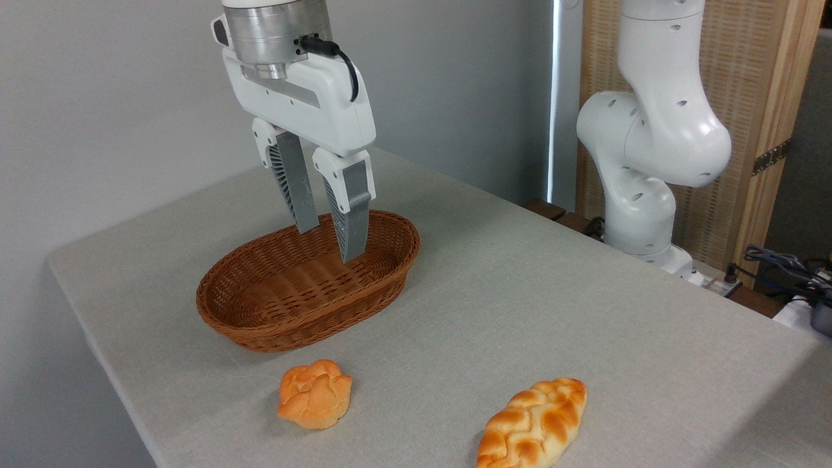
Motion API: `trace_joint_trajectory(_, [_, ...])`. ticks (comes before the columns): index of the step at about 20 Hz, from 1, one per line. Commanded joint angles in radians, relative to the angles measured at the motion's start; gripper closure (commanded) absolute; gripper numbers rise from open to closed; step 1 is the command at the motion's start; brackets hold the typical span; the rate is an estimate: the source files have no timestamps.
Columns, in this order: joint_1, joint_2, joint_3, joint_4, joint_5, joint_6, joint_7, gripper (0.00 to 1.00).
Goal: Put bread into the basket
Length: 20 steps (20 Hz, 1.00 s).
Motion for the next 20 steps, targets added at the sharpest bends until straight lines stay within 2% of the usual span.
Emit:
trace_joint_trajectory(1, [0.000,-0.065,0.030,-0.083,-0.008,0.014,0.030,0.00])
trace_joint_trajectory(2, [0.000,-0.079,0.042,-0.106,-0.008,0.043,0.030,0.00])
trace_joint_trajectory(5, [0.000,-0.206,0.090,-0.307,-0.010,0.260,0.028,0.00])
trace_joint_trajectory(6, [0.000,-0.227,0.098,-0.350,-0.010,0.288,0.029,0.00])
trace_joint_trajectory(8, [0.000,-0.231,0.147,-0.381,-0.008,0.292,0.036,0.00])
trace_joint_trajectory(10, [0.003,-0.232,0.174,-0.413,-0.007,0.295,0.094,0.00])
trace_joint_trajectory(11, [0.018,-0.234,0.199,-0.433,-0.007,0.301,0.143,0.00])
trace_joint_trajectory(13, [0.074,-0.240,0.199,-0.485,-0.007,0.316,0.238,0.00])
trace_joint_trajectory(15, [0.096,-0.240,0.208,-0.561,-0.002,0.382,0.302,0.00])
trace_joint_trajectory(18, [0.125,-0.240,0.208,-0.678,0.051,0.523,0.350,0.00])
trace_joint_trajectory(20, [0.127,-0.234,0.210,-0.686,0.085,0.543,0.355,0.00])
